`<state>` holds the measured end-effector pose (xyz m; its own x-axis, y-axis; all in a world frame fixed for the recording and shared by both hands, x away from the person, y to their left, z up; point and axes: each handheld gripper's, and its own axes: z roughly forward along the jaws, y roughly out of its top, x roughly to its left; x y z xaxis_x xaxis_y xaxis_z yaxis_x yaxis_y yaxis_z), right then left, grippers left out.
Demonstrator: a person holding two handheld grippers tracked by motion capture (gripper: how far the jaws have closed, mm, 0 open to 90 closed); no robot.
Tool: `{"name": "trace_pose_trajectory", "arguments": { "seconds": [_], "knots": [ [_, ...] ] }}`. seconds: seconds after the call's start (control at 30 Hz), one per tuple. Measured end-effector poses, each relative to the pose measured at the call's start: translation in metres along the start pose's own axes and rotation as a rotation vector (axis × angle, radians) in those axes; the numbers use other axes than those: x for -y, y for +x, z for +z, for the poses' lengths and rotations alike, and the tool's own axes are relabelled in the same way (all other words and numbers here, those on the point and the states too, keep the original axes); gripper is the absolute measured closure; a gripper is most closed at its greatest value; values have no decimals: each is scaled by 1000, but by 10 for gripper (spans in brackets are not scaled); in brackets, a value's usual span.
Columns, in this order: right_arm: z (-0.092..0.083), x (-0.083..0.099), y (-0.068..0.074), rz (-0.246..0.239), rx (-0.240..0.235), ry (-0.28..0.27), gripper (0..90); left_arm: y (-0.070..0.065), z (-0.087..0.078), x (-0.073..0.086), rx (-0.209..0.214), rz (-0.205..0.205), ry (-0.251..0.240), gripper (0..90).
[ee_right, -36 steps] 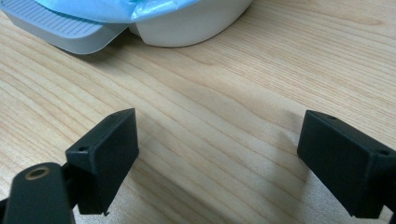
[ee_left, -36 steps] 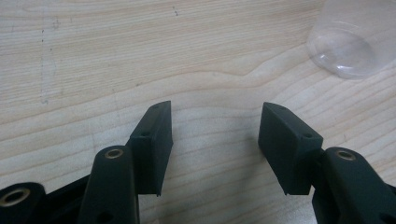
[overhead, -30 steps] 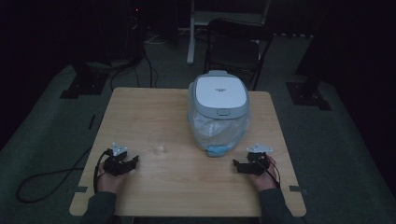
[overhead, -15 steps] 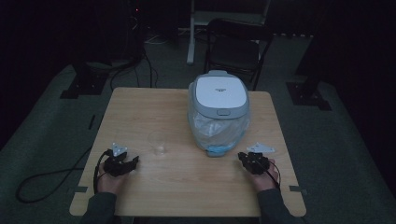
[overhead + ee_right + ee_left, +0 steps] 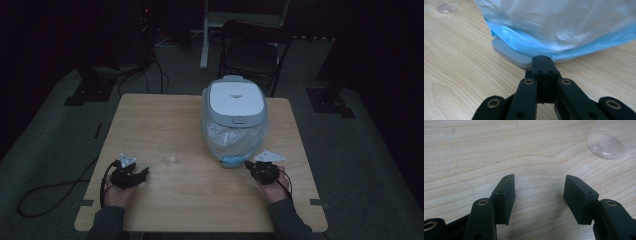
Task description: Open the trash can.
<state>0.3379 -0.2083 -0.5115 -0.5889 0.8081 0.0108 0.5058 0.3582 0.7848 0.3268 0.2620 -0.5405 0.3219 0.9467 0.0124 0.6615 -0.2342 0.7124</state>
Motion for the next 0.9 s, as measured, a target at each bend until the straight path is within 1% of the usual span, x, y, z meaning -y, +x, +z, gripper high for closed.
{"name": "trace_pose_trajectory", "arguments": {
  "seconds": [0.2,0.43,0.57,0.67,0.9],
  "knots": [
    [8,-6,8,-16,-27,-8,881,0,0,0,0,1,1,437],
    [20,-12,17,-48,-53,8,881,0,-1,0,1,2,4,438],
    [27,-14,21,-53,-55,10,883,0,-1,0,1,2,5,438],
    [31,-15,23,-46,-58,11,888,0,-1,0,1,3,6,437],
    [36,-15,24,-33,-45,6,898,0,-1,0,1,3,5,438]
  ]
}}
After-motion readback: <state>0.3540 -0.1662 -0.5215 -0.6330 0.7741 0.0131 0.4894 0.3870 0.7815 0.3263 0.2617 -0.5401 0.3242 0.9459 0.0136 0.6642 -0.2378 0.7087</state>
